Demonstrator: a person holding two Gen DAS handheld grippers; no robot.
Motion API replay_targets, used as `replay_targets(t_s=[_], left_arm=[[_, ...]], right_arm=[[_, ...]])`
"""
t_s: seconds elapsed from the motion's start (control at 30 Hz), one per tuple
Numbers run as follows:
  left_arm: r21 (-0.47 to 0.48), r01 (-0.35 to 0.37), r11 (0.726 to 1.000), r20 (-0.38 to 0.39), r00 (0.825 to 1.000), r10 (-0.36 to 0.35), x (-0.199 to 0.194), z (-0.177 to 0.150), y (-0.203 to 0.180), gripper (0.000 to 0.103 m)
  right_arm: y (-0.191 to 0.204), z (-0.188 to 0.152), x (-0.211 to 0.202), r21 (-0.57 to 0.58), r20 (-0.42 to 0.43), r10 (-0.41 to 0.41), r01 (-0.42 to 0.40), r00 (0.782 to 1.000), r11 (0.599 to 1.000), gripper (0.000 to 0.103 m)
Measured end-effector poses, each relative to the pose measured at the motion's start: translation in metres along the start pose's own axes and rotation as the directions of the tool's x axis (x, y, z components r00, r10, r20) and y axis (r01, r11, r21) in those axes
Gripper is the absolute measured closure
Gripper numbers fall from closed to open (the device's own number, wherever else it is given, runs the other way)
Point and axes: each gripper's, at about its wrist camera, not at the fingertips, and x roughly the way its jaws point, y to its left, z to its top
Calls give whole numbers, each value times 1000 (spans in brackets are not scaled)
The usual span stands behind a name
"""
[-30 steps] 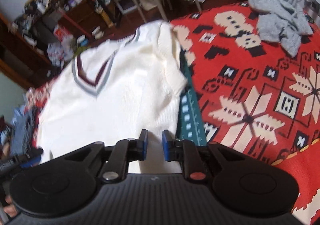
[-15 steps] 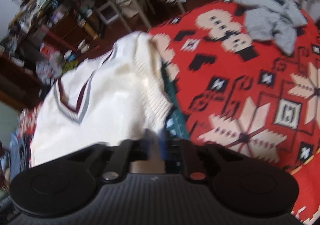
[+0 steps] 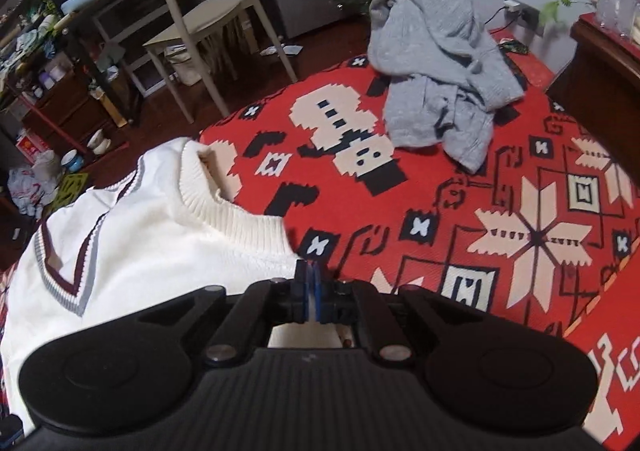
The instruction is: Fold clothes
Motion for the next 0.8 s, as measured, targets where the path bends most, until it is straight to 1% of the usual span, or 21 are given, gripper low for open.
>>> replay_targets(t_s=[0.03, 0.07, 0.1, 0.17, 0.23, 0.27, 0.3, 0.47, 0.7, 0.8], left_arm=[[-1, 0, 1000, 0, 1000, 0, 0, 0, 0, 32], [-2, 1, 1000, 1, 1000, -1, 0, 0, 0, 32], [-5, 2, 1000, 0, 1000, -2, 0, 0, 1, 32], [-10, 4, 1000, 0, 1000, -4, 0, 0, 1, 32], [-18, 6, 1000, -2, 1000, -6, -1, 1, 2, 32], [-22, 7, 1000, -3, 1000, -7, -1, 1, 3, 32], [-26, 8, 1000, -5, 1000, -8, -2, 1, 3, 32], [-38, 9, 999, -11, 1000, -9, -9, -2, 5, 32], [-72, 26, 997, -24, 999, -28, -33, -10, 12, 32], [-85, 18, 996, -26, 999, -20, -43, -15, 14, 32]], right_arm=[[-2, 1, -1, 9, -5, 12, -12, 1000, 1000, 98], [-5, 2, -3, 18, -11, 23, -23, 1000, 1000, 93], [-7, 2, -4, 27, -16, 35, -34, 999, 999, 91], [-17, 2, -15, 58, -18, 55, -54, 998, 997, 91], [-25, -2, -25, 70, -46, 62, -59, 997, 996, 91], [-28, -6, -28, 74, -66, 58, -53, 996, 996, 88], [-32, -10, -30, 78, -86, 53, -46, 995, 996, 87], [-31, -27, -38, 59, -146, 31, -23, 989, 998, 87], [-18, -58, -62, -43, -185, -37, 29, 982, 999, 87], [-15, -69, -66, -82, -200, -62, 46, 978, 996, 87]])
